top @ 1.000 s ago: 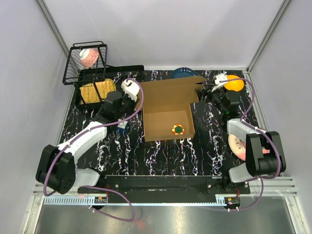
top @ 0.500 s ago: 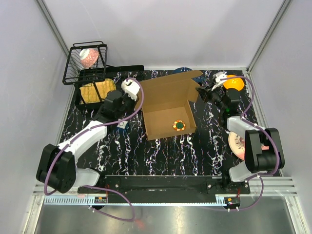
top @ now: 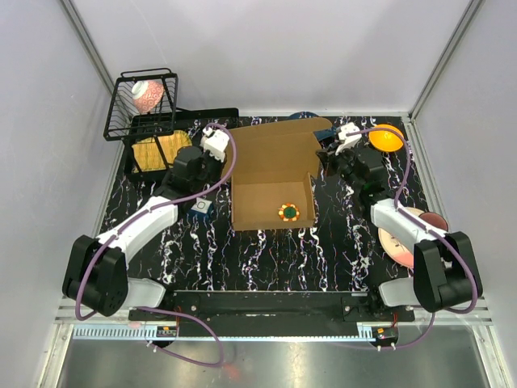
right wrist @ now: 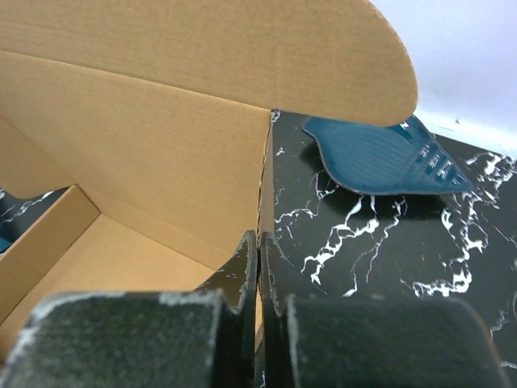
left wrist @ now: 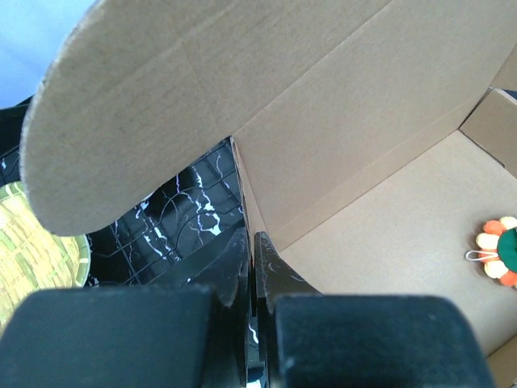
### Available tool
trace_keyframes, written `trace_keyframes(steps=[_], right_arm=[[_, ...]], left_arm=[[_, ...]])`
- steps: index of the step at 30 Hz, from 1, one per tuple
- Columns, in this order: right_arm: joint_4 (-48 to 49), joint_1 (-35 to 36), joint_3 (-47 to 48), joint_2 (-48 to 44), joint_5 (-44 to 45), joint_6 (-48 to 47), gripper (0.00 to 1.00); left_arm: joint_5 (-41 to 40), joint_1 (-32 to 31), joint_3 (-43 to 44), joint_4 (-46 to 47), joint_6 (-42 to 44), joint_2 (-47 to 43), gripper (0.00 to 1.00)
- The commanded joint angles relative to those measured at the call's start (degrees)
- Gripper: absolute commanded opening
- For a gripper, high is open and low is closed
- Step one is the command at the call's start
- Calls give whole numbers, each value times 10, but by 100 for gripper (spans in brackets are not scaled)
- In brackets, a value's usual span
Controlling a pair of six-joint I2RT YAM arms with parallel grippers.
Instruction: Fold the paper box
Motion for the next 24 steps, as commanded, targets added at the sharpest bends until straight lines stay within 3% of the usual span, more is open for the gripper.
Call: trace_keyframes(steps=[1, 8, 18, 24], right_arm=[[-29, 64, -11, -29, 102, 29, 0], [-189, 94, 34, -14, 227, 189, 0], [-273, 194, 36, -15, 358, 313, 0], [-297, 216, 18, -39, 378, 378, 0]], left_arm=[[17, -11, 21, -23, -17, 8, 0], [-70, -26, 25, -36, -132, 14, 0], [-142, -40, 6, -46, -384, 19, 0], [-149, -48, -4, -28, -456, -10, 0]])
